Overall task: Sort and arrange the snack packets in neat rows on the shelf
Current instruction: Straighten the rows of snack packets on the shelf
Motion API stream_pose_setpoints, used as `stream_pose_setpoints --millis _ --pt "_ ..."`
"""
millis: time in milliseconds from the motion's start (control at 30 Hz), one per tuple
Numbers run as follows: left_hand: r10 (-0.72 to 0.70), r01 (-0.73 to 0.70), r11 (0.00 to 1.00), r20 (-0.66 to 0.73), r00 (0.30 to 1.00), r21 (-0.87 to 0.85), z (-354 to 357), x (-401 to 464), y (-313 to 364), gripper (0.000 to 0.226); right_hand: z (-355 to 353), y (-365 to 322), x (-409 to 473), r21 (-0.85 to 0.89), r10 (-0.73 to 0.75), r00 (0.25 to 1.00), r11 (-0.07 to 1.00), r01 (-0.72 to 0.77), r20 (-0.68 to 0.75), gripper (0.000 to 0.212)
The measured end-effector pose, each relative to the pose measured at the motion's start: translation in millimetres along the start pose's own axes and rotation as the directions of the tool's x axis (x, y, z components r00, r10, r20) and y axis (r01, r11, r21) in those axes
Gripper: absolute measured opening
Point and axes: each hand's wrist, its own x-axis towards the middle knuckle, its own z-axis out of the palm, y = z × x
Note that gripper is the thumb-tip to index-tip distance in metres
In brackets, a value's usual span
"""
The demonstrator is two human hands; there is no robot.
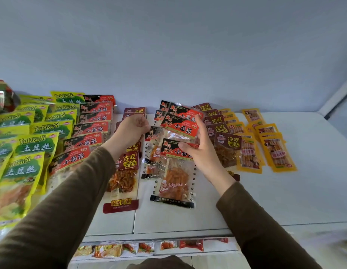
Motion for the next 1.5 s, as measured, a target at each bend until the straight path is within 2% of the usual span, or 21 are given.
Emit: stream_pose_setpoints --millis 133,233,467,633,700,767,833,933,1067,1133,1267,1400,1433,1500 --pt "-0.015 0.017 0.996 0.02 1.0 -0.085 -2 6 0 0.007 -5 -2 -1 -0.05 -0.002 0.996 0.999 0.007 0.092 0.096" --pt "-0.033 0.042 0.986 0.058 0.998 -0.163 -1 9 1 0.012 -5 -7 -1 -0.067 -0.009 0.971 0.997 0.025 0.237 0.095" --pt "-0.05 0.041 0.962 -0.025 0.998 -0.269 -6 19 4 0.006 -12 3 1 -0.047 0.058 0.916 0.998 -0.043 0.396 0.083" --pt "-0.038 0.035 0.966 -0.007 0.999 -0.258 -2 30 1 0.008 -18 2 8 -0.113 0.136 0.896 0.989 -0.097 0.424 0.077" --pt "-0.038 0.038 0.972 0.006 0.999 -0.233 1 30 3 0.018 -18 1 12 -0.137 0.149 0.894 0.986 -0.099 0.424 0.077" --pt "0.014 -0.017 0.998 -0.048 0.999 -0.067 0 20 6 0.035 -17 0 12 -0.144 0.148 0.894 0.985 -0.095 0.423 0.079" --pt "0.131 -0.112 0.979 -0.104 0.986 0.17 -2 -4 7 0.05 -16 0 13 -0.143 0.139 0.905 0.986 -0.088 0.402 0.079" --pt "0.211 -0.2 0.931 -0.001 0.978 0.304 7 -66 4 0.065 -13 1 6 -0.11 0.116 0.938 0.99 -0.084 0.326 0.082" --pt "0.141 -0.168 0.972 0.162 0.977 0.166 39 -127 -2 0.079 4 7 -4 -0.162 0.069 0.993 0.985 -0.053 0.093 0.089" --pt "0.128 -0.142 0.986 0.149 0.981 0.092 51 -130 -8 0.076 19 12 -9 -0.178 0.028 1.0 0.984 -0.026 0.008 0.088" --pt "0.162 -0.156 0.985 0.071 0.984 -0.079 64 -123 -6 0.067 39 21 -10 -0.257 -0.06 0.997 0.965 0.046 -0.043 0.081" --pt "0.176 -0.174 0.984 0.038 0.984 -0.041 63 -121 -8 0.073 40 14 -9 -0.239 -0.037 0.995 0.971 0.015 -0.088 0.076" --pt "0.21 -0.21 0.978 0.001 0.978 0.022 59 -123 -7 0.072 36 11 -10 -0.215 -0.02 0.996 0.977 0.0 -0.09 0.075" --pt "0.322 -0.293 0.918 -0.069 0.944 0.266 52 -134 -6 0.071 23 3 -11 -0.114 0.042 0.993 0.992 -0.054 -0.106 0.075"
